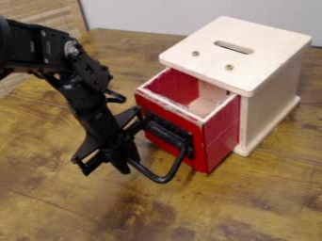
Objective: Open the drawer
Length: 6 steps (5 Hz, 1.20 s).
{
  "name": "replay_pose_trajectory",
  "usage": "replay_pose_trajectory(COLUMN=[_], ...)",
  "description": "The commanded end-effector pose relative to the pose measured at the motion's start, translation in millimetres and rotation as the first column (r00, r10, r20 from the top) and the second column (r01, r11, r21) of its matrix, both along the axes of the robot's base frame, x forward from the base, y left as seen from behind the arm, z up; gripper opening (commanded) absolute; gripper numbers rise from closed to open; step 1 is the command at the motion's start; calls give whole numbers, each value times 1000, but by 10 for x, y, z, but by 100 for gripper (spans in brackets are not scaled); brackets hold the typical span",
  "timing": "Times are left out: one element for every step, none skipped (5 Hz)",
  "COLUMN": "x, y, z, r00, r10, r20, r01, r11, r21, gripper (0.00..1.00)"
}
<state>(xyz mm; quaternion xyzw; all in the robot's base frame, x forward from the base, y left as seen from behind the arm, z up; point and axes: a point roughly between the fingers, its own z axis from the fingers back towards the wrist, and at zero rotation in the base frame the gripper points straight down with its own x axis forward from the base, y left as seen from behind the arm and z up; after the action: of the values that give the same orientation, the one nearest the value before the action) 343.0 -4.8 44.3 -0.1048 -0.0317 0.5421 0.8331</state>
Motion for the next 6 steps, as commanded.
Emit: replay_pose_trajectory(x=[-10, -55, -101, -144, -177, -207], y=[301, 243, 186, 200, 216, 229], z=[206, 206, 166, 129, 99, 72], r00=[998, 997, 993, 995, 997, 998], r10=[-14, -64, -112, -92, -74, -57], r20=[53, 51, 46, 41, 35, 29], r01=[12, 61, 109, 88, 70, 54], r11=[999, 997, 992, 993, 993, 993], r21=[37, 53, 68, 83, 96, 109], gripper=[0, 0, 0, 0, 0, 0])
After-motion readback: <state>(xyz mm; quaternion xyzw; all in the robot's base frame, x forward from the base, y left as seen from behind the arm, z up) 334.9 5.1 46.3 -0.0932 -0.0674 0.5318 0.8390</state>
